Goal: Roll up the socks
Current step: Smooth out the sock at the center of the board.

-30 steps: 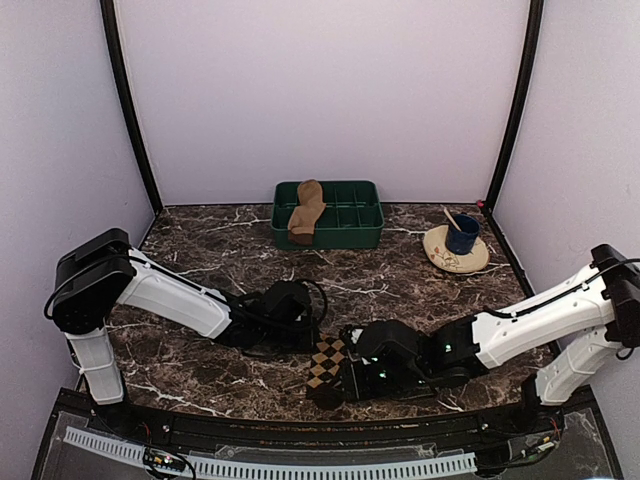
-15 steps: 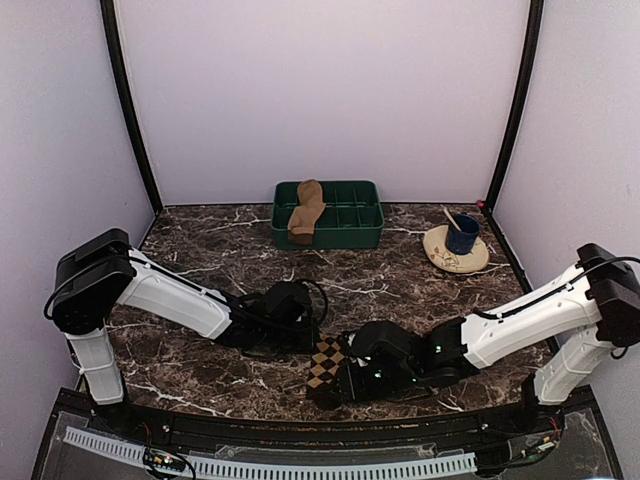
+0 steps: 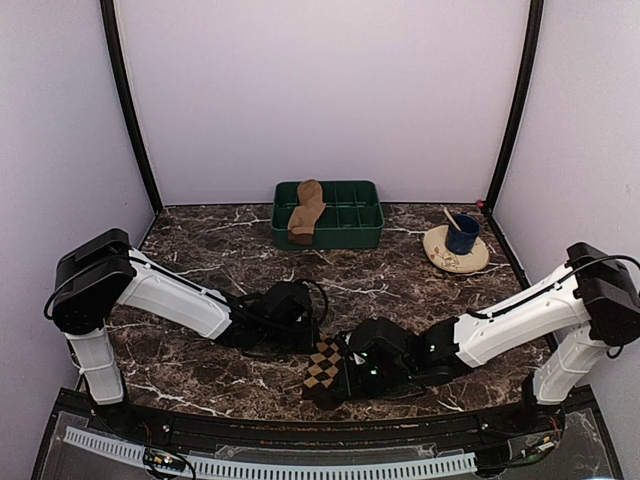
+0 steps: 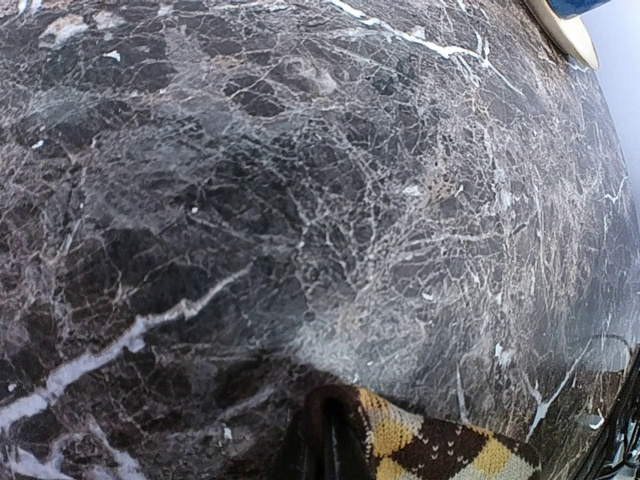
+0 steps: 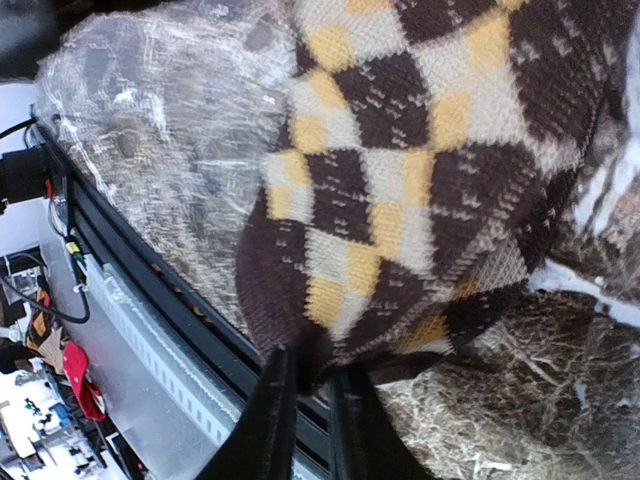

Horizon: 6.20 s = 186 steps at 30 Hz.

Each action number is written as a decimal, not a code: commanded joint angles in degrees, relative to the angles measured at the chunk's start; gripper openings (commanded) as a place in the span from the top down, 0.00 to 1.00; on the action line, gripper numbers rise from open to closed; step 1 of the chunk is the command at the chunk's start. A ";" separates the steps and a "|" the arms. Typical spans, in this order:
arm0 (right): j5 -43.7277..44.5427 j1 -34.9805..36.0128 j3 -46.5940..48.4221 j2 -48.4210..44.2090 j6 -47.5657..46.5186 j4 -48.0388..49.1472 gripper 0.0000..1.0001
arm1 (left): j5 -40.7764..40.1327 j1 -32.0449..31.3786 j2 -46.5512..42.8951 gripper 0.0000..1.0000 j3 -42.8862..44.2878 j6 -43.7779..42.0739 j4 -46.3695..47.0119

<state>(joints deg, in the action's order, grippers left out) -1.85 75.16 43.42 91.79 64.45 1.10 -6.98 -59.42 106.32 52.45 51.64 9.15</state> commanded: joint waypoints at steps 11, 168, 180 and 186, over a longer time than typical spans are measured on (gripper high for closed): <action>-0.67 -1.11 -0.04 -0.04 -0.07 0.97 1.00 | -4.82 0.35 0.84 1.00 -4.43 0.21 -10.17; 18.22 7.37 8.39 5.20 -28.67 -8.69 0.96 | 5.85 1.50 -14.57 0.90 -12.41 -14.57 -3.56; 10.33 7.46 12.36 11.57 -28.66 -10.19 0.97 | 8.10 3.25 -8.21 0.91 -6.92 -18.07 -3.44; 9.52 7.47 15.90 14.14 -29.60 -10.44 0.96 | 11.48 6.07 -4.14 0.91 -1.77 -21.77 -3.14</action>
<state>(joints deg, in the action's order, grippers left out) 9.76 82.39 56.51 103.46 35.92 -9.10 2.00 -55.37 100.03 47.57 33.54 6.74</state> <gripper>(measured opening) 0.036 0.092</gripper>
